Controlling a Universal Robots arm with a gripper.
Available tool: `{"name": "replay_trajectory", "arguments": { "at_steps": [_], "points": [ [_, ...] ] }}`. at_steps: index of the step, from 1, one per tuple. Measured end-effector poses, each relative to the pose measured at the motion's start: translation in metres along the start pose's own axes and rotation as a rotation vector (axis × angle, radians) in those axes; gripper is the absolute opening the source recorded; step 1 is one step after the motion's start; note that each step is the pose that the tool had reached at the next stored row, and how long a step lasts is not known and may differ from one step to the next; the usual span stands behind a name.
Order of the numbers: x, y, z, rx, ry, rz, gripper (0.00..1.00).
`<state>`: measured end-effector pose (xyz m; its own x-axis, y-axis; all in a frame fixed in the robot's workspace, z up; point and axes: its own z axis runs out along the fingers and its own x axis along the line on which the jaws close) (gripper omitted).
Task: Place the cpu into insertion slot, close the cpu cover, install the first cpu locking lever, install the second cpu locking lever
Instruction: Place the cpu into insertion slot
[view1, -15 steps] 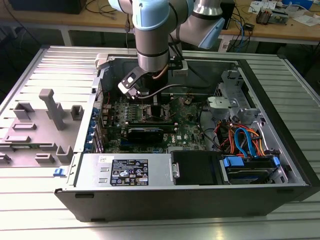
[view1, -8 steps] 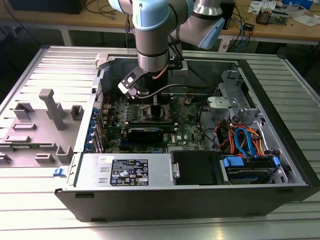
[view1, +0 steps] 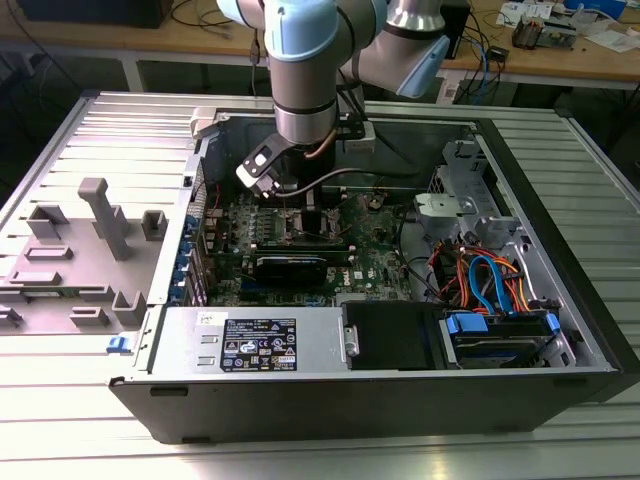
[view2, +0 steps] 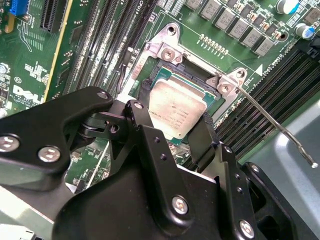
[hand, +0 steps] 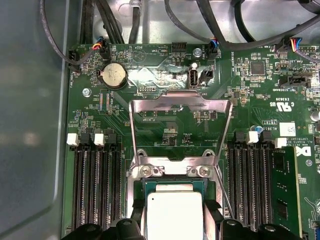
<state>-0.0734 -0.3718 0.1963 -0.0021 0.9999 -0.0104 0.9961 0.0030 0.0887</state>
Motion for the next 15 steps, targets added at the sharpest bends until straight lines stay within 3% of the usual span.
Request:
{"name": "replay_trajectory", "arguments": {
  "at_steps": [9,15],
  "points": [
    [-0.0006,-0.0032,-0.0002,0.0,0.0003,0.005,0.54],
    [-0.0011,0.0013,0.0,0.0006,-0.0011,0.013,0.54]
  ]
}}
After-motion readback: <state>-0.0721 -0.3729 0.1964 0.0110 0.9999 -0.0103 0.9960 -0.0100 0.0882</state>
